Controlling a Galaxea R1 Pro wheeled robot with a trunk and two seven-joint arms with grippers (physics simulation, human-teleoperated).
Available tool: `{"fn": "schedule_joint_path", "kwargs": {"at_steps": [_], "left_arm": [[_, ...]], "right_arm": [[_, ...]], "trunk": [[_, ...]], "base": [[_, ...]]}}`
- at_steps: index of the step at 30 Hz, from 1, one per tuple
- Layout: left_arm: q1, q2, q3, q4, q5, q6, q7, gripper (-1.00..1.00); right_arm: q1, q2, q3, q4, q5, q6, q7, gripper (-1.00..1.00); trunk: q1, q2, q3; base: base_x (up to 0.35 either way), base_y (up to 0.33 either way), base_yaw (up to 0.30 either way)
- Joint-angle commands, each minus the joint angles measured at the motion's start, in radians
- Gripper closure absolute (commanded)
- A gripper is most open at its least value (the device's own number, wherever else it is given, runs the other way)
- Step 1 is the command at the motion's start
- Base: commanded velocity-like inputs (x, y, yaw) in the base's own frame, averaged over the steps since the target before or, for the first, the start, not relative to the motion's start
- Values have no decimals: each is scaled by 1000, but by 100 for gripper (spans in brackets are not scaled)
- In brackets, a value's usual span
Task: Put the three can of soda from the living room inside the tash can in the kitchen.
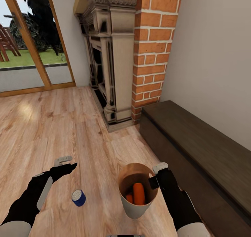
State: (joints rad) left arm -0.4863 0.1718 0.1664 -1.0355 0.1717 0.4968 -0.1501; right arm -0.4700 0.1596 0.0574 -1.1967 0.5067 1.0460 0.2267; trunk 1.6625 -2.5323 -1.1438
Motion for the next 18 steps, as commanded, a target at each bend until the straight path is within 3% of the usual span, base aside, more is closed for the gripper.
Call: {"fn": "schedule_joint_path", "kwargs": {"at_steps": [1, 5, 7, 10, 14, 18], "left_arm": [[0, 0, 0, 0, 0, 0, 0, -100], [0, 0, 1, 0, -1, 0, 0, -100], [0, 0, 1, 1, -1, 0, 0, -100], [0, 0, 1, 1, -2, 1, 0, -100], [0, 0, 0, 16, -3, 12, 0, -100], [0, -1, -1, 22, -2, 22, 0, -100]], "right_arm": [[-13, 0, -1, 0, -16, 1, 7, 100], [-56, 0, -6, 10, -18, 1, 12, 100], [-107, 1, -9, 55, -24, 1, 15, 100], [-136, 0, -13, 106, -42, 1, 16, 100], [-189, -4, -70, 193, -70, 1, 10, 100], [-201, -3, -89, 223, -75, 1, 6, 100]], "trunk": [[0, 0, 0], [0, 0, 0], [0, 0, 0], [0, 0, 0], [0, 0, 0], [0, 0, 0]], "base": [[101, 0, 0], [90, 0, 0], [36, 0, 0], [16, 0, 0], [5, 0, 0], [1, 0, 0]]}}
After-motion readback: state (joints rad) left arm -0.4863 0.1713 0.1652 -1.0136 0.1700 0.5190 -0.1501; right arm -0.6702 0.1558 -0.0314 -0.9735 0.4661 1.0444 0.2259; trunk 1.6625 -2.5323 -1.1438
